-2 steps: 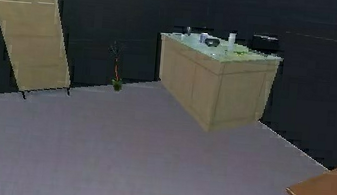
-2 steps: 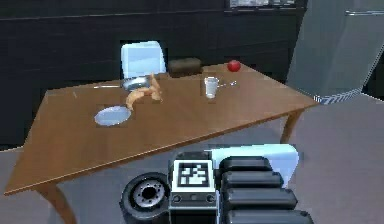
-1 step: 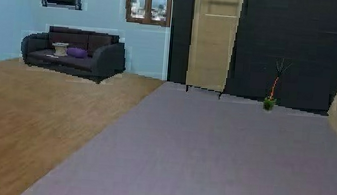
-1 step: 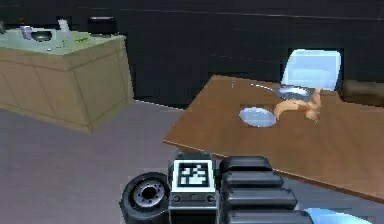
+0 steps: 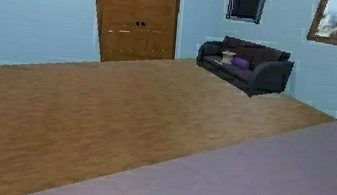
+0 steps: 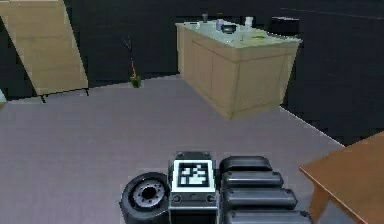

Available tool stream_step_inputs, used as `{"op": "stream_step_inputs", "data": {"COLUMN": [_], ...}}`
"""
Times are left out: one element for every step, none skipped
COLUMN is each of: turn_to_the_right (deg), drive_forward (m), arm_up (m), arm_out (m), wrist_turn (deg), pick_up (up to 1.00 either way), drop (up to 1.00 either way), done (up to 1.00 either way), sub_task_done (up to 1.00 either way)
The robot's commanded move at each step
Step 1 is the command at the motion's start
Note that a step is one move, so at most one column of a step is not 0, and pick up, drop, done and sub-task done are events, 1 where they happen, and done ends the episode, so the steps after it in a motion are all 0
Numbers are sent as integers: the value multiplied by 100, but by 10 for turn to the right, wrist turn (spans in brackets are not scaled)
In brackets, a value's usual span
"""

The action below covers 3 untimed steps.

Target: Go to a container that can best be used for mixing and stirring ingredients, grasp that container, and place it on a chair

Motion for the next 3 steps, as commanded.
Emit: {"op": "stream_step_inputs", "data": {"turn_to_the_right": [-90,450,420], "drive_forward": [0,0,0], "arm_up": [0,0,0], "arm_out": [0,0,0], "wrist_turn": [0,0,0], "pick_up": [0,0,0], "drop": [0,0,0], "done": [0,0,0], "sub_task_done": [0,0,0]}}
